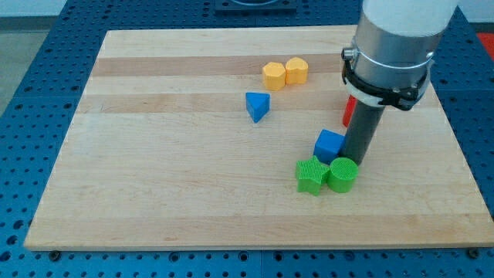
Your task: Slide the blue cube towards the triangle
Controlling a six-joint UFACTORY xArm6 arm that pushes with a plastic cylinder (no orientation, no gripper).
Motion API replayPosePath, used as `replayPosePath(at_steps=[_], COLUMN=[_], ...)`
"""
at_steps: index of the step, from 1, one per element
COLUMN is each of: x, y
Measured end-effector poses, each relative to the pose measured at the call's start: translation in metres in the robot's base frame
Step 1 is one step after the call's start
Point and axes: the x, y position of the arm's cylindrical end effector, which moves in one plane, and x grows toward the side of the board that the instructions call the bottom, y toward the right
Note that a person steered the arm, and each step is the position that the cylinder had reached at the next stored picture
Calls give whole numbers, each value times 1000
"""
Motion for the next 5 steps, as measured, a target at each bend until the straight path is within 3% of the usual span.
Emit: replayPosePath(at_steps=[5], x=[-14], y=[-45])
